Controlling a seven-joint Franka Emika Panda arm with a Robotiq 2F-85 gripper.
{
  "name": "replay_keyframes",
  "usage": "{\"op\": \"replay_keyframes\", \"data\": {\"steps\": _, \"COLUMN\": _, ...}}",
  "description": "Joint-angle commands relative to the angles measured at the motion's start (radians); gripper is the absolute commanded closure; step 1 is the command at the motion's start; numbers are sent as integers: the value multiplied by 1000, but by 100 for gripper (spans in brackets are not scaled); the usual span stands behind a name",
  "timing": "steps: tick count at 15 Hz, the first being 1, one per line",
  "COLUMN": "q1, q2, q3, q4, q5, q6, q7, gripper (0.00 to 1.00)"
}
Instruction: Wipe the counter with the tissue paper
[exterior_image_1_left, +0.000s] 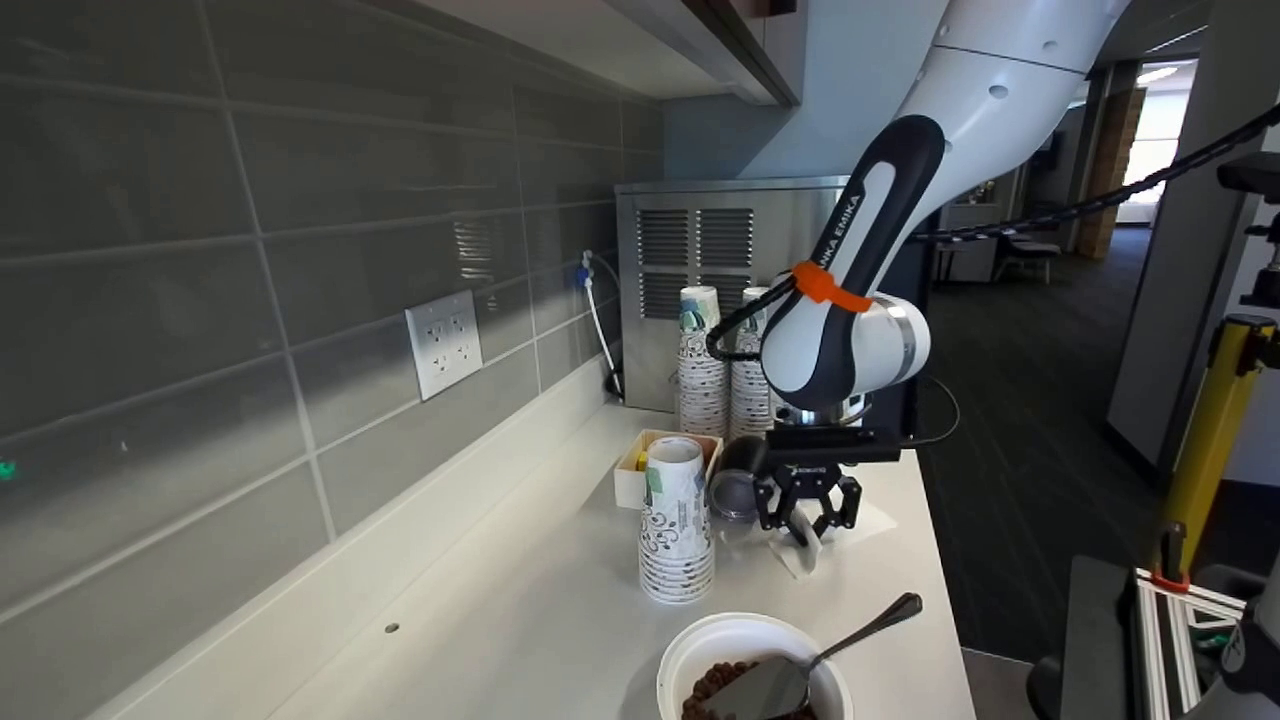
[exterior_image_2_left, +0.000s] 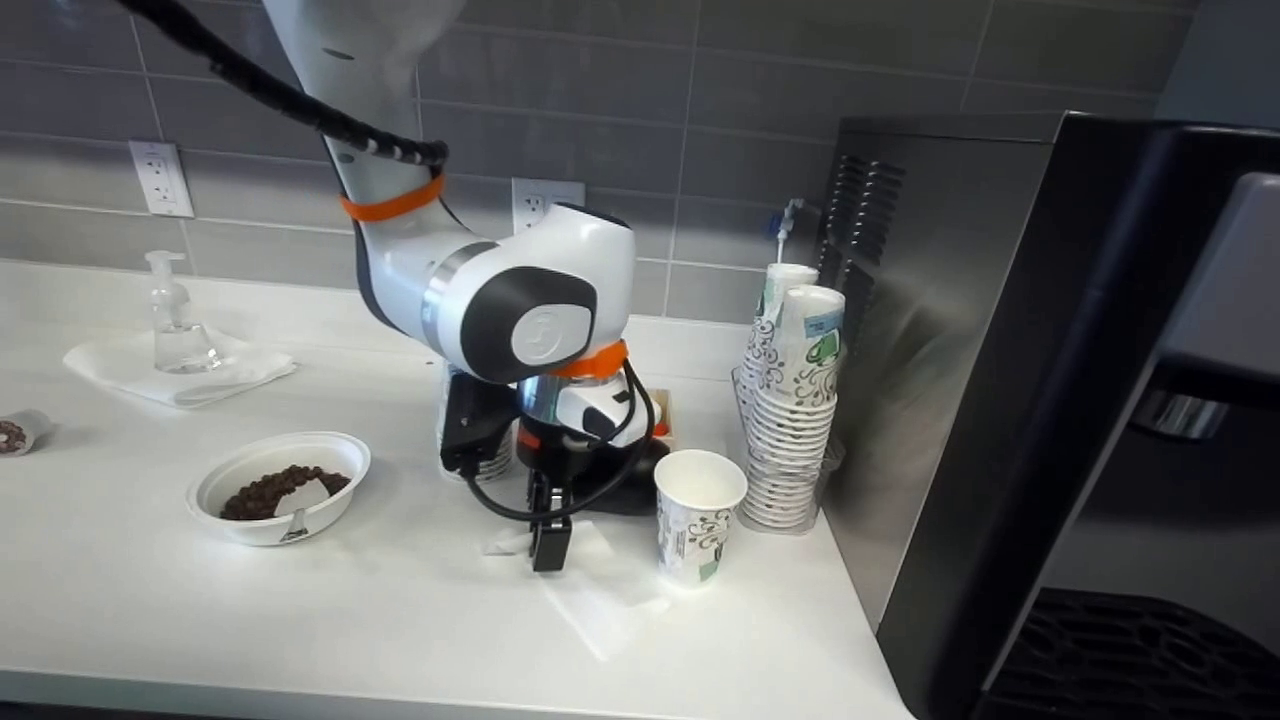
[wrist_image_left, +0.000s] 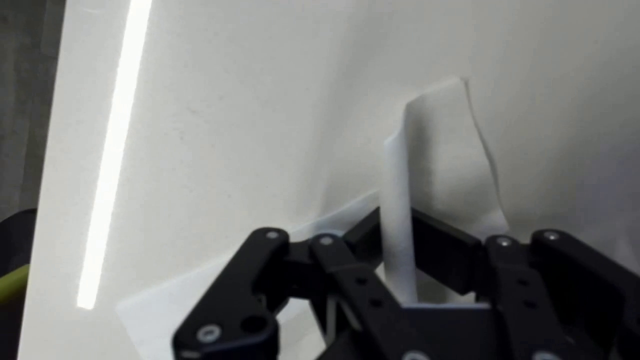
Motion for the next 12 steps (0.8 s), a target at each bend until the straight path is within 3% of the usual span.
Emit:
{"op": "replay_keyframes", "data": {"steps": 1, "q1": -11, "q2": 37, "q3": -5, "q4": 20, "q5": -3, "q6": -99, "q7": 11, "gripper": 97}}
{"op": "replay_keyframes", "data": {"steps": 6, "q1": -22, "q2": 16, "q3": 51, "q4": 47, "q5": 59, "q6": -306, "q7": -107, "gripper": 97}}
{"op": "replay_keyframes", "data": {"steps": 12, "q1": -8, "q2": 25, "q3": 121, "q4": 72, "q5": 185, "q6": -212, "q7": -163, "gripper": 97}}
